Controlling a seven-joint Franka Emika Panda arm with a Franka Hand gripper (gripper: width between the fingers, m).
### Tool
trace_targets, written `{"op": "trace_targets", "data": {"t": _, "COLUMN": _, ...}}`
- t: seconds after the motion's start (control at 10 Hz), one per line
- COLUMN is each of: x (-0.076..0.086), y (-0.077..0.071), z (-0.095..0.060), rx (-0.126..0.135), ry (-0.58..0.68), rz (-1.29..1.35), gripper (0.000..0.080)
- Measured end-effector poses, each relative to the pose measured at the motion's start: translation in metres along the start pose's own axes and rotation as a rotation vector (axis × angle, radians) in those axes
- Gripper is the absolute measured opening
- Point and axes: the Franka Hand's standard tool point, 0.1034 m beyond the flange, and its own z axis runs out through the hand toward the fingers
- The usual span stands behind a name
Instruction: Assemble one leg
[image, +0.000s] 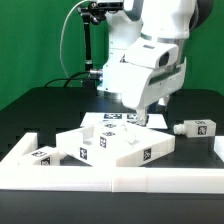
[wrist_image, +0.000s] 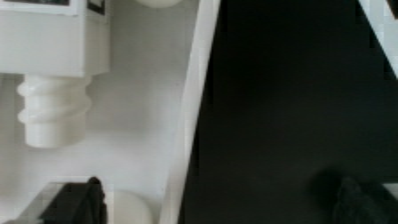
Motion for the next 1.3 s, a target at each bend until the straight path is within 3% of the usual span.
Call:
{"op": "trace_targets", "data": {"t": 0.4, "x": -0.011, "y": 0.001, "z": 0.021, "rx": 0.026, "ry": -0.007, "rz": -0.018, "gripper": 0.0650}}
{"op": "trace_targets", "data": {"t": 0.7, "x": -0.016, "y": 0.002, "z": 0.029, "rx": 0.031, "ry": -0.009, "rz": -0.024, "gripper": 0.0622}}
{"op": "trace_targets", "data": {"t": 0.8, "x": -0.015, "y": 0.002, "z": 0.029, "rx": 0.030, "ry": -0.008, "rz": -0.025, "gripper": 0.0426}}
{"op": "trace_targets", "data": {"t": 0.9, "x": -0.014, "y": 0.002, "z": 0.029, "rx": 0.025, "ry": -0.002, "rz": -0.027, "gripper": 0.0426}}
{"op": "trace_targets", "data": {"t": 1.1, "x": -0.014, "y": 0.002, "z": 0.029, "rx": 0.022, "ry": 0.001, "rz": -0.026, "gripper": 0.0076}}
{"op": "trace_targets", "data": {"t": 1.3, "x": -0.012, "y": 0.003, "z": 0.029, "rx": 0.019, "ry": 0.004, "rz": -0.029, "gripper": 0.0056}}
